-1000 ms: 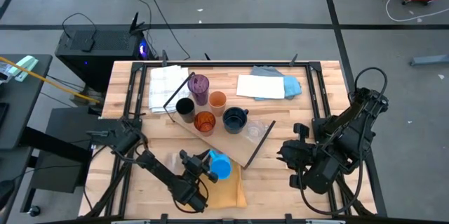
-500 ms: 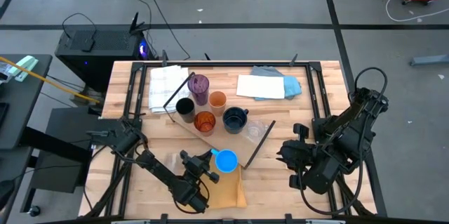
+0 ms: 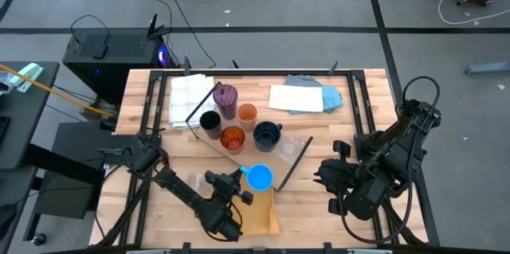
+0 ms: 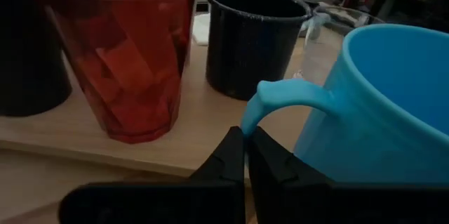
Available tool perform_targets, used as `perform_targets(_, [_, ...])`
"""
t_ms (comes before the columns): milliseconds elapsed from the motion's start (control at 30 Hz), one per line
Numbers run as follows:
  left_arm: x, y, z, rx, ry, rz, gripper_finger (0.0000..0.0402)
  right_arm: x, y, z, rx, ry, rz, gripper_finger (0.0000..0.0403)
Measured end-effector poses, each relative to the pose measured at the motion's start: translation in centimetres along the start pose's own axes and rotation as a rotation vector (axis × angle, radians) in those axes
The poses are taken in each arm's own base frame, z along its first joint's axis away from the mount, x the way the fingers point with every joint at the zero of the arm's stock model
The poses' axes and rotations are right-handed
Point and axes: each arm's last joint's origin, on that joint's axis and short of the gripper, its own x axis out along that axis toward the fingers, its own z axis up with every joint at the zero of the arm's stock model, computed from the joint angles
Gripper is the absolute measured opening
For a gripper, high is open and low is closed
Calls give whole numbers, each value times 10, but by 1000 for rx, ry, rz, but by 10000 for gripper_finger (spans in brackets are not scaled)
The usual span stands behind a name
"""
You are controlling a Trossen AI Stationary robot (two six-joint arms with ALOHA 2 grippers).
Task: Stack small to large cups/mugs on shelf
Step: Put the blue mug on the shelf
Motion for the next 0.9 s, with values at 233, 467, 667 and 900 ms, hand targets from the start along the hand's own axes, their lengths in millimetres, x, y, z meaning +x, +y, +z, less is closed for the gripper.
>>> perform_targets(233, [-10, 6, 11, -56, 59, 82, 10, 0, 0, 0, -1, -4, -2, 73])
perform_targets(467, [-4, 11, 14, -8, 78, 156, 10, 0, 0, 1, 0, -20, -14, 73])
perform_targets(667, [19, 16, 20, 25, 66, 258, 10, 0, 1, 1, 8, -29, -7, 68])
perform_targets(900, [36, 11, 4, -37, 59, 262, 10, 0, 2, 2, 14, -32, 3, 53])
